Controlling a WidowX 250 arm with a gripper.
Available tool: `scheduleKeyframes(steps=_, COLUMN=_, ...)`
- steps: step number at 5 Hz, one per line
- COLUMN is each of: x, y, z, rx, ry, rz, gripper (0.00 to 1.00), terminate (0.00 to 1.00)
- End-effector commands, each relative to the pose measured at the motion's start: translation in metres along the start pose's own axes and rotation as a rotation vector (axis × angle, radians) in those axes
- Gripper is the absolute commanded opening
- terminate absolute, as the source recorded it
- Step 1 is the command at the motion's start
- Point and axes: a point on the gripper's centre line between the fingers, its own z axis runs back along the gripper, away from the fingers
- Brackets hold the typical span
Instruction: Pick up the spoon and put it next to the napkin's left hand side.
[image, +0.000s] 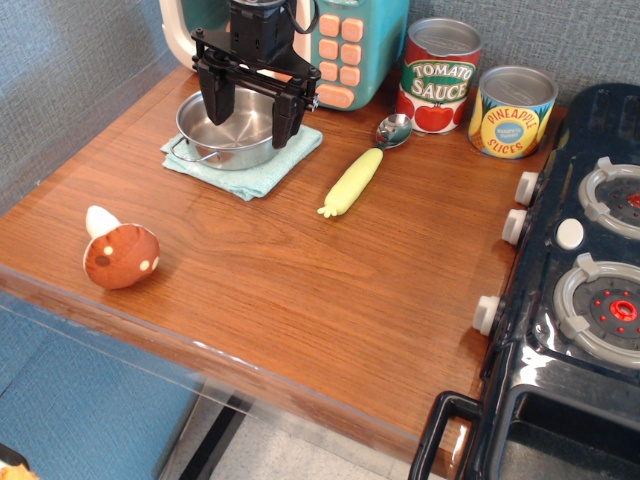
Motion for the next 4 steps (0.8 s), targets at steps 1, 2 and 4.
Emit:
scheduleKeyframes(steps=1, x=0.0, y=0.0, z=0.0, rx=0.0, ry=0.0, rz=0.0, gripper=1.0, terminate=0.0)
scheduleKeyframes(steps=2, x=0.002, y=-0.032, z=-0.001, rx=-0.032, ry=-0.003, rz=-0.037, gripper=1.0, terminate=0.0)
scheduleKeyframes(steps=4, x=0.008, y=-0.071, z=-0.014, rx=-0.114, ry=0.008, rz=-0.087, gripper=1.0, terminate=0.0)
